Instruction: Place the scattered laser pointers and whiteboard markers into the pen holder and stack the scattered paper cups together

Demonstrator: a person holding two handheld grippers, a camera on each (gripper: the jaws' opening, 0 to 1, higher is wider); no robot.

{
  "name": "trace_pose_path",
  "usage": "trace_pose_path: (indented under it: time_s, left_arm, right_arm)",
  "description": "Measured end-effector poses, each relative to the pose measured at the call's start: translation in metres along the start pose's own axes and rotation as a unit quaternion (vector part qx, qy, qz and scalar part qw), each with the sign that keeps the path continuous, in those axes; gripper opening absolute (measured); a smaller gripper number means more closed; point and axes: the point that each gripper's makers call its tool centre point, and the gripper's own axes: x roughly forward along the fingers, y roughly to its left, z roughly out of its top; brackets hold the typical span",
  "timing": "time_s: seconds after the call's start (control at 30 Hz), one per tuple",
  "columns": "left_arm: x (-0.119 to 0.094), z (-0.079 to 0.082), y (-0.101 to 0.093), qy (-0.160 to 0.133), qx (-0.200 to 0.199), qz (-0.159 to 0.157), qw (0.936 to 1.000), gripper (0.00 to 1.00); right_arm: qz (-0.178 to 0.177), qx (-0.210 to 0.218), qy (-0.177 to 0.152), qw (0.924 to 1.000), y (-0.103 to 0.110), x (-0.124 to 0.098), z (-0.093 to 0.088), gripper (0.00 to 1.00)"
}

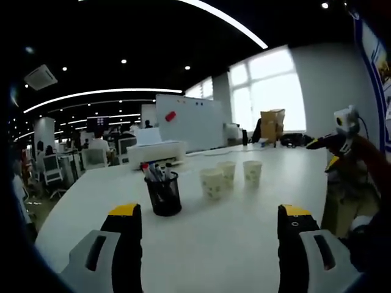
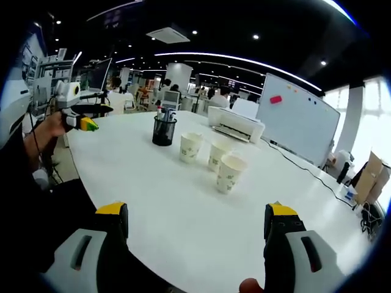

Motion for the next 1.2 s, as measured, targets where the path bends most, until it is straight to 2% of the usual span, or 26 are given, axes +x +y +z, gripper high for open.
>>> trace_pose_path:
  time_s: [0.3, 0.6, 0.8, 1.0, 1.1, 1.2]
  left_arm:
    - [-0.008, -0.001, 0.008, 0.004, 0.006, 0.012, 0.9999, 0.94]
    - [-0.011, -0.002, 0.008, 0.006, 0.003, 0.014, 0.9999, 0.94]
    - [-0.014, -0.002, 0.009, 0.006, 0.0, 0.017, 0.9998, 0.94]
    - [-0.016, -0.004, 0.01, 0.008, -0.003, 0.018, 0.9998, 0.94]
    - [-0.016, -0.004, 0.009, 0.008, -0.005, 0.018, 0.9998, 0.94]
    - [-0.015, -0.001, 0.005, 0.008, -0.002, 0.014, 0.9999, 0.93]
  right_arm:
    - [0.013, -0.006, -0.013, 0.9998, 0.003, 0.021, 0.012, 0.87]
    - [0.009, 0.012, -0.013, 0.9998, -0.01, 0.054, 0.011, 0.87]
    - [0.016, 0.02, -0.019, 0.9995, -0.012, 0.07, 0.013, 0.87]
    - [0.006, 0.029, -0.02, 0.9994, -0.022, 0.084, 0.011, 0.87]
    - [0.002, 0.038, -0.025, 0.9989, -0.027, 0.091, 0.012, 0.87]
    - [0.002, 0.047, -0.045, 0.9979, -0.032, 0.1, 0.016, 0.86]
